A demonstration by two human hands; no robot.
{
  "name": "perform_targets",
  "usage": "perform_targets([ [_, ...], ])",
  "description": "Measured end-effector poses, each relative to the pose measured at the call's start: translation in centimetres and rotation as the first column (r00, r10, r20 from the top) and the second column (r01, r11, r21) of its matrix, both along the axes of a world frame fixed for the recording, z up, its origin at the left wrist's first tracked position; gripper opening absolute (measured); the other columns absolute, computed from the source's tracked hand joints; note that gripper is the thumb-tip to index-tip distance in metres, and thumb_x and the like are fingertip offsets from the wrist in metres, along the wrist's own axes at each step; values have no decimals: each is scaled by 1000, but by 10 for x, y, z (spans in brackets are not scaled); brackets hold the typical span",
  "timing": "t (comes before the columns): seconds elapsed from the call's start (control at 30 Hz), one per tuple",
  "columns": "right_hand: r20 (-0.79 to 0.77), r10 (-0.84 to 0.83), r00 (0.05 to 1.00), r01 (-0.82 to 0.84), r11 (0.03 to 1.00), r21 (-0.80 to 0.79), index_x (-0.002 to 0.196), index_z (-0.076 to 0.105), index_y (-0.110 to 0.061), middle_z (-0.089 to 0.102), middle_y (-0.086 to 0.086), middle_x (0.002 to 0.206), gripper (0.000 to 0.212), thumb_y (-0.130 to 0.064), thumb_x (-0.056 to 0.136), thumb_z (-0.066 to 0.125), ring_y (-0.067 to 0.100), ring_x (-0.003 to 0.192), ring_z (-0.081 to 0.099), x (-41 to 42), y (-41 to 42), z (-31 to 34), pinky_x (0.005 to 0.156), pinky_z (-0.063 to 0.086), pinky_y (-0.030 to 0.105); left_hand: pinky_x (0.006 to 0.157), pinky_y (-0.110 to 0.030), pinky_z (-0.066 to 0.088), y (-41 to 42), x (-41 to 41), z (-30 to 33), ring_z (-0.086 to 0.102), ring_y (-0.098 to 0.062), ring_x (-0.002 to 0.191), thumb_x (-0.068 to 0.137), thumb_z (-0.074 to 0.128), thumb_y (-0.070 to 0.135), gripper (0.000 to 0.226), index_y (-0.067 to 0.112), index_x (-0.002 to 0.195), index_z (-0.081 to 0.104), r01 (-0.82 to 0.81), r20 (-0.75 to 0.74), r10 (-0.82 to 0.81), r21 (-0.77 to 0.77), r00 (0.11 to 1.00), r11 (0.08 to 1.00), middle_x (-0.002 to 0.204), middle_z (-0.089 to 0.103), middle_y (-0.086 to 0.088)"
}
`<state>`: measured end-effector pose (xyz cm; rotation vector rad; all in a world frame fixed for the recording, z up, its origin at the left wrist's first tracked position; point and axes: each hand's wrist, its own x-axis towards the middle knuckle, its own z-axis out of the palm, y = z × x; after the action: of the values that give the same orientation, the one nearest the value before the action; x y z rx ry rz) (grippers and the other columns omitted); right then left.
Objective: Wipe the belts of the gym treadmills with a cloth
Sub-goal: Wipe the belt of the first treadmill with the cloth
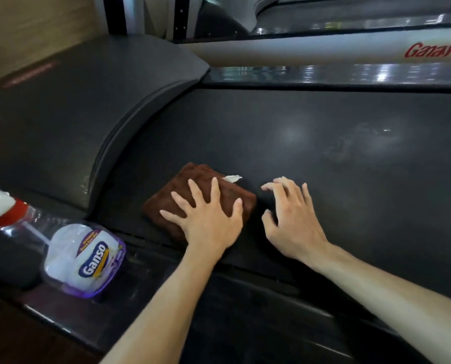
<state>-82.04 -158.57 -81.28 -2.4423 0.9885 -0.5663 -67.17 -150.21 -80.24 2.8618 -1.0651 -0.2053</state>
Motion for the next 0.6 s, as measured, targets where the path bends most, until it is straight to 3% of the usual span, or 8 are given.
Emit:
perform_targets([
  [0.13,-59,-24,998,22,999,-30,140,49,-18,41,6,147,51,-34,92,55,23,147,29,1,-3,-6,129,7,48,111,-78,-12,-25,57,9,-14,-52,152,93,24,81,82,43,162,2,37,-42,-36,20,998,999,171,-12,-11],
  [0.23,-81,-29,996,25,998,-53,142,48,-17,38,8,150,51,-36,96,56,26,150,26,1,-4,-10,130,6,47,112,-77,-11,-6,98,10,-15,-50,152,91,23,83,83,43,162,3,-125,-68,126,21,990,992,171,-12,-12],
  [0.37,-143,-32,989,23,998,-62,146,44,-17,31,12,156,55,-41,98,54,27,155,19,2,0,-9,130,-1,45,109,-81,-8,26,70,1,-13,-54,151,94,22,77,82,38,163,2,-225,18,225,19,974,974,170,-10,-17],
  [0.5,-165,-23,986,10,997,-82,145,44,-19,31,11,157,58,-51,96,42,27,156,17,3,0,-10,130,0,43,108,-82,-11,7,33,-1,-16,-57,149,96,23,73,82,33,164,-2,-168,4,168,28,986,985,169,-14,-19],
  [0.6,-170,-29,985,15,996,-87,143,45,-23,33,5,156,60,-56,92,38,23,155,20,1,-2,-12,130,4,39,112,-76,-13,-11,59,1,-13,-54,151,93,24,78,84,38,163,2,-63,16,63,10,998,998,171,-9,-15],
])
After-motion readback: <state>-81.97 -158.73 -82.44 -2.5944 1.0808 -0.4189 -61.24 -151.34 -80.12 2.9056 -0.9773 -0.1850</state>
